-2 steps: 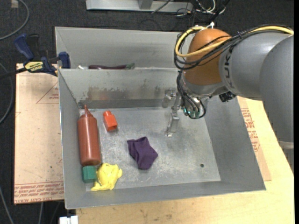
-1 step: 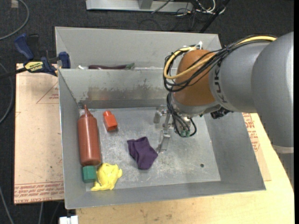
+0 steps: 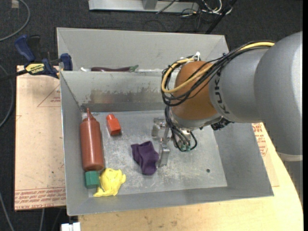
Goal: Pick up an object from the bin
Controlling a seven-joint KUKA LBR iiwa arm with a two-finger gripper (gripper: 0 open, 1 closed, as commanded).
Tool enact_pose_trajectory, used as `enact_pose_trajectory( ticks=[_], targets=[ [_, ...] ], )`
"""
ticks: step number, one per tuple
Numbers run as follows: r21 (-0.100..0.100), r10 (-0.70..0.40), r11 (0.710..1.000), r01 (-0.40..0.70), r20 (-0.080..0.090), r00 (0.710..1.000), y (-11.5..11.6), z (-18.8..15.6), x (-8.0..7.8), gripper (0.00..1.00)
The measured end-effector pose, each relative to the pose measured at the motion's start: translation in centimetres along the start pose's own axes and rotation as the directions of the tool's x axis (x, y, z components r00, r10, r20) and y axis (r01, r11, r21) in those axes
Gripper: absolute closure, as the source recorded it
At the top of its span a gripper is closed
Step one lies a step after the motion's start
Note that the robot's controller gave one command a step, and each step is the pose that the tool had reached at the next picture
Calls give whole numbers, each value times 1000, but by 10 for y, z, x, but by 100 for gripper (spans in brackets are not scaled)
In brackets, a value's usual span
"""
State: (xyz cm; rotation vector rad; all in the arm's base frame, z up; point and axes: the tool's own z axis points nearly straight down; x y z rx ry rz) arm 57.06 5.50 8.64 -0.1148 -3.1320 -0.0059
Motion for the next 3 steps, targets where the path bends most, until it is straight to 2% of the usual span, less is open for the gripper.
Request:
enact_pose_trajectory(
  ticks=[1, 2, 3],
  targets=[
    [2, 33, 999, -33, 12, 999, 13, 8, -1, 0],
    [-2, -51, 999, 51, 4, 999, 18, 15, -7, 100],
    [-2, -51, 999, 51, 4, 999, 18, 15, -7, 100]
  ],
)
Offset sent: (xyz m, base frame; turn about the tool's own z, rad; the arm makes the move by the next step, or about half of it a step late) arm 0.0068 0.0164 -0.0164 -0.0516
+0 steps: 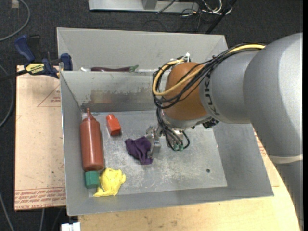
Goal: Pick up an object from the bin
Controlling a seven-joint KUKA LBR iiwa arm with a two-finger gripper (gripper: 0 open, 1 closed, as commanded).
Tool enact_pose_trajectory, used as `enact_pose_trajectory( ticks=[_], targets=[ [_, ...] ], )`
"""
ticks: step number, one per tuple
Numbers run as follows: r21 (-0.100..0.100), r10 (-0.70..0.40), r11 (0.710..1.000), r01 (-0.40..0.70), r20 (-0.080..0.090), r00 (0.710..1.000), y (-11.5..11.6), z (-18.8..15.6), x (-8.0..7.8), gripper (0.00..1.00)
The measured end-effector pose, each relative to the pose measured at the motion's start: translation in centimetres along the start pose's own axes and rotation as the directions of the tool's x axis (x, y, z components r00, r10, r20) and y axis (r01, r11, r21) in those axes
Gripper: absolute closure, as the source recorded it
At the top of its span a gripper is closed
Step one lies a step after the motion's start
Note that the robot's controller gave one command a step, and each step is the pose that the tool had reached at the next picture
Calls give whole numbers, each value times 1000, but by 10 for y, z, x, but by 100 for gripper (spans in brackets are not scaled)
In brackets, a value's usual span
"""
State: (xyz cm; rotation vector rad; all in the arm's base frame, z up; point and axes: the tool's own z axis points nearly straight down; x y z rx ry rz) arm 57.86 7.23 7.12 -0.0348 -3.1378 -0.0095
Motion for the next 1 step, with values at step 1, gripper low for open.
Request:
enact_pose_trajectory(
  ticks=[1],
  targets=[
    [-1, -12, 1000, 12, 3, 1000, -4, -120, 1, 100]
  ],
)
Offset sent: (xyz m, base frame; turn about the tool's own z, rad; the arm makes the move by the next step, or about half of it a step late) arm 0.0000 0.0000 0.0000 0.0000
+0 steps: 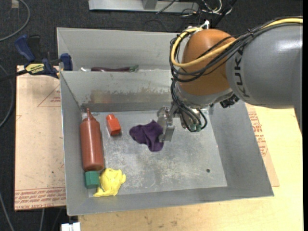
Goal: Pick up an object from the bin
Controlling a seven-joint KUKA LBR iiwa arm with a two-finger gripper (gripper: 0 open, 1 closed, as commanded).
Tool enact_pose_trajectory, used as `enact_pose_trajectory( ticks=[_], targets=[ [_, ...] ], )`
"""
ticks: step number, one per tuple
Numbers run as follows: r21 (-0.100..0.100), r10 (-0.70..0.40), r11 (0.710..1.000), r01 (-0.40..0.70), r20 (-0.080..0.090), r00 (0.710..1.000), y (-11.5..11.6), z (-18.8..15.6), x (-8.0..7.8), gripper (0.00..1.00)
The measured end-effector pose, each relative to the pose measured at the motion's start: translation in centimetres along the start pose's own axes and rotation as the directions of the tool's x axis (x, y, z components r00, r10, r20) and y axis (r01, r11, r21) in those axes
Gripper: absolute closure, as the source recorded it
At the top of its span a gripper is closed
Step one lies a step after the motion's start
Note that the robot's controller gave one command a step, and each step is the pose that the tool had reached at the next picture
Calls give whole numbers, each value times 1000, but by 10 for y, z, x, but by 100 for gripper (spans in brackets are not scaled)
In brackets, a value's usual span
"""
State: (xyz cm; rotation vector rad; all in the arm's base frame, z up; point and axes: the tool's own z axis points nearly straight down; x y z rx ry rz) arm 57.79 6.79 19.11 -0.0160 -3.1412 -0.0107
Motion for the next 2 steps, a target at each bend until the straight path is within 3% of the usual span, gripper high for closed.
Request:
enact_pose_trajectory(
  ticks=[1, 2],
  targets=[
    [0, -1, 1000, 1, 0, 1000, 0, 0, 0, 100],
    [1, -32, 999, 32, -5, 999, 5, -47, 0, 100]
  ],
)
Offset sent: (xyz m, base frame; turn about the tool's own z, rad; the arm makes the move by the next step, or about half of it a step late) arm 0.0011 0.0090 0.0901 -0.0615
